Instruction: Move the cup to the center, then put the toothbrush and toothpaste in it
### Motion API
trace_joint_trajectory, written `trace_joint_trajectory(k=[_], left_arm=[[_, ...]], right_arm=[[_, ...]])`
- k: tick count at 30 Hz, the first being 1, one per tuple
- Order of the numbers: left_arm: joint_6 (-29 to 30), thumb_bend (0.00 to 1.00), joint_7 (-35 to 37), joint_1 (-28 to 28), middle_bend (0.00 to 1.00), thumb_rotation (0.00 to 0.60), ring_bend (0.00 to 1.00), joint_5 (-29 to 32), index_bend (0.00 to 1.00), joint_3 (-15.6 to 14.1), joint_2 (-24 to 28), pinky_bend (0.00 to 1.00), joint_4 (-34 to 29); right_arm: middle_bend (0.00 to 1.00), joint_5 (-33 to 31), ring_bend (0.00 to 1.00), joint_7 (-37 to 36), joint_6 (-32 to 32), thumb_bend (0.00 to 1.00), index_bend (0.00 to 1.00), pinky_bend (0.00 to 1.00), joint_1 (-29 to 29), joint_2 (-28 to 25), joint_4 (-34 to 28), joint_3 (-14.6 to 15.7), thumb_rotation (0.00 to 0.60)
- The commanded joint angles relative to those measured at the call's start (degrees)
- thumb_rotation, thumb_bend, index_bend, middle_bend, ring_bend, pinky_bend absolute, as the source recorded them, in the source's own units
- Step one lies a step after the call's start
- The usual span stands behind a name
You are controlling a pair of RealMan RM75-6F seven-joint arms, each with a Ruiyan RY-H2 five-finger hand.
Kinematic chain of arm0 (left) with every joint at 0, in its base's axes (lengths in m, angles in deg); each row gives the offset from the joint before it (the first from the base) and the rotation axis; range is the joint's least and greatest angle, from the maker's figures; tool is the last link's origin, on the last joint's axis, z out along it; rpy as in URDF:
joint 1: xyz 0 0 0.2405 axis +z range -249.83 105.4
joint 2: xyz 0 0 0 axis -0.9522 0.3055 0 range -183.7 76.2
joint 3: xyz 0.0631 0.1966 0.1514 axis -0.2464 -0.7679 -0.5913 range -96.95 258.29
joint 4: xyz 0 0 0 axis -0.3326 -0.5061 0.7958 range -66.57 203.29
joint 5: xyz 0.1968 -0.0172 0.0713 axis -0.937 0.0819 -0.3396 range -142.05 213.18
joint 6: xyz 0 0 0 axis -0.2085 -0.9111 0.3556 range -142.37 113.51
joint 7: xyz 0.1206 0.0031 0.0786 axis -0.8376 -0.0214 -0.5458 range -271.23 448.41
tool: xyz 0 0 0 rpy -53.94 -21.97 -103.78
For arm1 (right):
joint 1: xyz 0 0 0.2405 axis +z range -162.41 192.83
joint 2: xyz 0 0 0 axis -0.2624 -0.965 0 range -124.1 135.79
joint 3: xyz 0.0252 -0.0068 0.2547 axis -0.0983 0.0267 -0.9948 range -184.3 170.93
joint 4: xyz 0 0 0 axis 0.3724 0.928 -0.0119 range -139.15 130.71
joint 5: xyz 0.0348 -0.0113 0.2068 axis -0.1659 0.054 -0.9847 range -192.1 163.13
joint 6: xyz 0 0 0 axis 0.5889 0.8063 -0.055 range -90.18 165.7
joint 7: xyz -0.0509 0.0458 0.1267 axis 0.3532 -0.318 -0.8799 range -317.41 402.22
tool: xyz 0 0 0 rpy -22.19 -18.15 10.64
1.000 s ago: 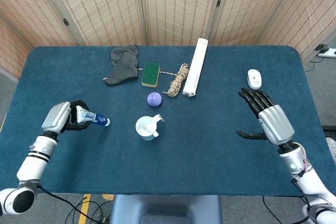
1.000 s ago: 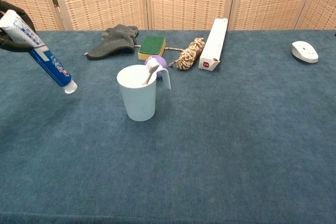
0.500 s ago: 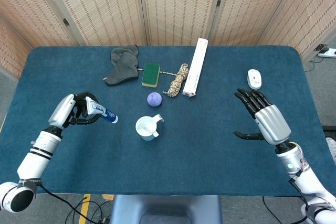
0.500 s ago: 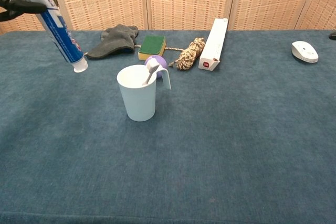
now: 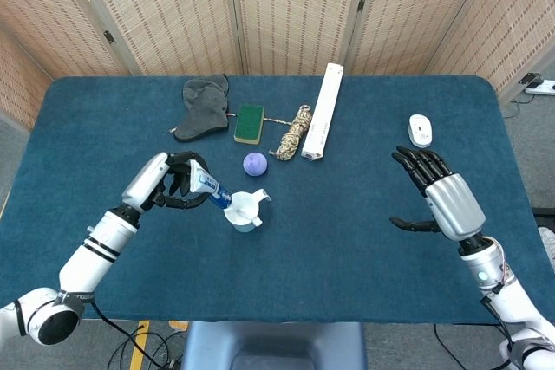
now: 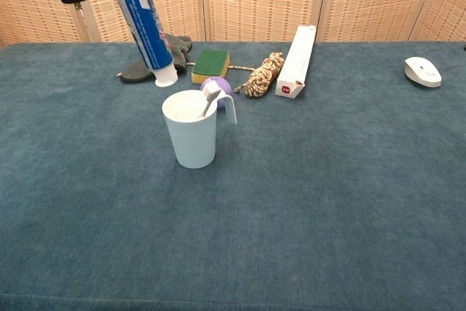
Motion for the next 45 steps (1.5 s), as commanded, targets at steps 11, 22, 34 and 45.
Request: trace_joint_trajectory(k=[11,22,34,45], left_arm=[[-2.5,0.31,-10.6,-7.6,0.84,0.6,0.75,7.3,0.58,-0.6,-7.1,0.83,3.4],[-4.0,0.31,-13.7,-9.0,0.84,0.6,0.75,10.5,0.57,-2.5,-8.3,0.83,5.8],[-3.8,0.2,-15.2,-7.7,0.76,0.6,0.66,10.1,0.28,-5.1,-7.4,0.82,6.5],[4.2,0.2,-13.5,-1.3,0.61,0.6,0.5,7.6,0.28,-6.0,-4.0,0.75,4.6]], right_arm=[[0.08,-0.3,0.14,0.4,0.9,0.0,0.0,0.14,-1.0,-0.8,-0.7,0.1,0.6],[0.08,-0.5,0.14,-0.2,1.0,0.0,0.0,0.14,-1.3,-0.6,0.1,0.0,0.6],[0.08,-0.4,0.14,-0.3,1.1,0.0,0.0,0.14,-1.5,-0.5,0.5,0.0,0.6],[0.08,-0.5,0.14,0.3,1.8,0.0,0.0,0.14,-2.1,-1.9,-0.8,-0.2,0.6]])
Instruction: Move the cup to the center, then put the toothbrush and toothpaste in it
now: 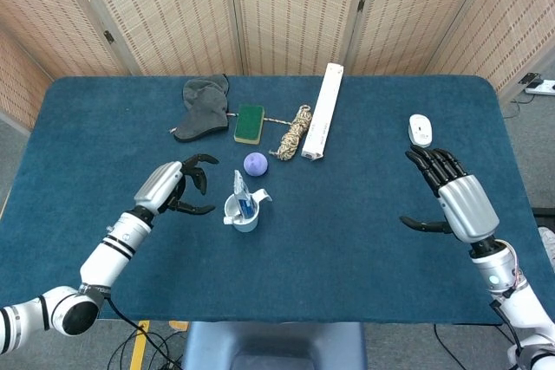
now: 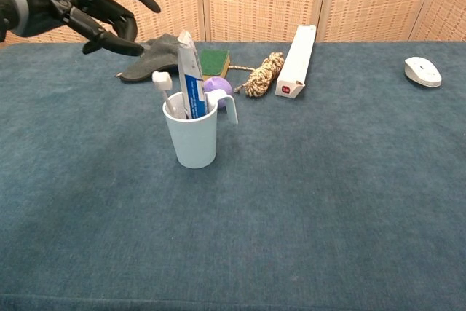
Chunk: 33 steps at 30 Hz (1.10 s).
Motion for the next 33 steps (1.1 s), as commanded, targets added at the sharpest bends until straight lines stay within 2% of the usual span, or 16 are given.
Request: trace_joint_trajectory(k=[1,6,11,14,20,26,33], left_arm=[[3.9,0.2,0.4,3.2,0.61,0.6,0.49,-1.2,0.29,-0.8,1.4,0.74,-0.7],[7.9,0.2,-0.3,7.5,0.6,0.6,0.48,-2.8,0.32,-2.9,4.3,0.72,-0.1],[12.6,0.2,-5.7,11.3,0.58,0.6,0.45,-3.9,0.34,-5.5,6.2,0.67,2.0],[17.5,0.2,-11.5,13.7,0.58,0.6,0.43,-4.5,0.35,-7.0,5.1,0.66,5.8],[24.5,0.2,-17.4,18.2,0.57,0.6,0.42,-4.5,0.39,-8.8,2.3,0.61,11.9],[31.9,0.2,-21.4,23.7,0.55,0.6,0.39,-7.3,0.39,-11.4,1.3,0.52,12.3],[39.2,0.2,-22.6,29.7,0.54,0.6,0.38,-13.0,0.39,-14.5,0.0,0.47,10.8]], right_arm=[[0.08,0.0,0.14,0.2,0.2,0.0,0.0,0.14,-0.3,-0.5,-0.3,0.1,0.6],[0.08,-1.0,0.14,1.1,0.5,0.0,0.0,0.14,-1.4,-1.7,-0.8,0.2,0.6],[0.08,-2.6,0.14,2.6,-0.1,0.0,0.0,0.14,-2.5,-3.6,-2.0,0.6,0.6],[0.08,-3.3,0.14,3.6,0.0,0.01,0.0,0.14,-3.5,-4.4,-2.5,1.0,0.6],[0.08,-3.1,0.14,5.0,-0.4,0.13,0.0,0.14,-5.2,-5.6,-2.4,2.6,0.6],[0.08,-3.1,0.14,6.5,0.8,0.14,0.0,0.14,-7.6,-5.4,-2.2,4.1,0.6],[0.09,-5.6,0.14,9.3,5.4,0.14,0.0,0.14,-12.6,-3.5,-2.6,4.8,0.6]])
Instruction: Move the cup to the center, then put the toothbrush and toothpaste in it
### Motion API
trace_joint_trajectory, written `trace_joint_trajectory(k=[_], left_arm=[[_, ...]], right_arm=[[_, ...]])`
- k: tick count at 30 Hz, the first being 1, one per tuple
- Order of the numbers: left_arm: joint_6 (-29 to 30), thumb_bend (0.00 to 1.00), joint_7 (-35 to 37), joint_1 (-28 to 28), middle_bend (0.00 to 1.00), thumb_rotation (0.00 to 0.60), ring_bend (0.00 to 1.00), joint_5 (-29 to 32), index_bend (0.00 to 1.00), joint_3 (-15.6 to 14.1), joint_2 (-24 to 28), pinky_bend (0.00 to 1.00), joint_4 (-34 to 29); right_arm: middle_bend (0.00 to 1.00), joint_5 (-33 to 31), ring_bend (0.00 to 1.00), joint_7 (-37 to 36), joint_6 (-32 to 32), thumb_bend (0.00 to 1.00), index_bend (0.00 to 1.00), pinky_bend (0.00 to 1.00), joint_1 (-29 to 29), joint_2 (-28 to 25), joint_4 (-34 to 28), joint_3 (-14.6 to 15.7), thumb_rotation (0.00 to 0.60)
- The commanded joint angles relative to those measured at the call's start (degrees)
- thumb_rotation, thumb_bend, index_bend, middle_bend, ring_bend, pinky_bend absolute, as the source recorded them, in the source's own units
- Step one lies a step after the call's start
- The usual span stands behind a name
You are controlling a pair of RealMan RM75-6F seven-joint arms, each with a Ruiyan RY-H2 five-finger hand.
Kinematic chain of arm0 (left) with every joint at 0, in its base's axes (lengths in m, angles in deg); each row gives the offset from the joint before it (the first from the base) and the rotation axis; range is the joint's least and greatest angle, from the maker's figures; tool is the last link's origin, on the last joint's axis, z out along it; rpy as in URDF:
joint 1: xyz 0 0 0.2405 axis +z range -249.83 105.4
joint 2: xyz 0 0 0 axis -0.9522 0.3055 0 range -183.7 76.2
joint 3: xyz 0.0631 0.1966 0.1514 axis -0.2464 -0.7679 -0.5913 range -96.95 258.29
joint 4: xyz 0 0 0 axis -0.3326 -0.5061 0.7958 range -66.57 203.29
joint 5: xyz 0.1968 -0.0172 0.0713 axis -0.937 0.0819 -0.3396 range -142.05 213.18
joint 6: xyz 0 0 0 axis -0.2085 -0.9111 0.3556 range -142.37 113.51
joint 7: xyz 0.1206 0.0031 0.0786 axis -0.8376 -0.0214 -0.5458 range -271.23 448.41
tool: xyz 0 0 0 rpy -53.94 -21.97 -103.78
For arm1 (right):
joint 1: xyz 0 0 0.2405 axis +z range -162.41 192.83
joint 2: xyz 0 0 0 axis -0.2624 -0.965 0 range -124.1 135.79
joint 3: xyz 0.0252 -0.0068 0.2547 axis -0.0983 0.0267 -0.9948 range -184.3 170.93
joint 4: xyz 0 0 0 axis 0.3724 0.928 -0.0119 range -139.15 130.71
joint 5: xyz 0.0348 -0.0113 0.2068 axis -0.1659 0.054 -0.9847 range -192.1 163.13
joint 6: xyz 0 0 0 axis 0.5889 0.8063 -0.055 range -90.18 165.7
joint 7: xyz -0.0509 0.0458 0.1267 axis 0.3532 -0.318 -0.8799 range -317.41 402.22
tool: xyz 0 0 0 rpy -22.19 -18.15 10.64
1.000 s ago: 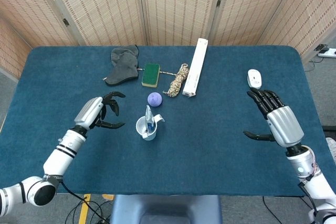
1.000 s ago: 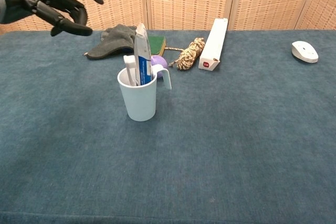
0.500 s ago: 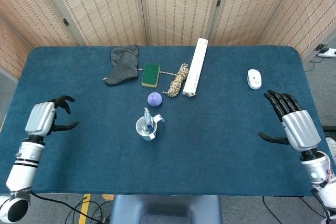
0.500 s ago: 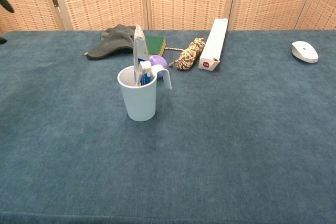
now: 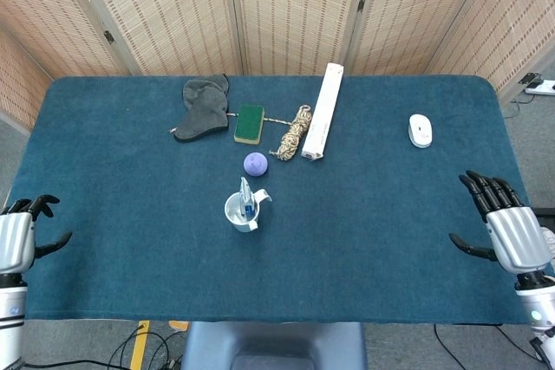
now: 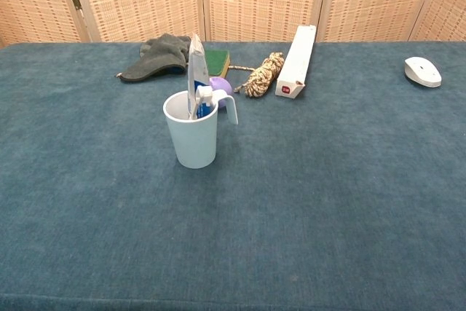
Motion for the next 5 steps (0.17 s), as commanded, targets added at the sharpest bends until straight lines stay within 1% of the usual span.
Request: trace_joint_trajectory(k=[1,5], left_arm=[[3.1,0.2,-1.2,2.7,0.54,0.6,0.38,-2.7,0.39,-1.8,-0.9,0.47,-1.1],[4.8,0.2,-3.2,5.0,0.53,0.6,0.38,-4.2,0.38,-3.1,-1.2,0.47,-2.9]], right_arm=[[0.09,-1.5,0.14,1.4,2.2,0.14,0.0,0.14,-2.6,1.2,-0.4,0.6,0.6],[0.09,-3.0,0.14,1.2,3.0,0.14,0.0,0.14,-4.9,1.8,-0.5,1.2,0.6]])
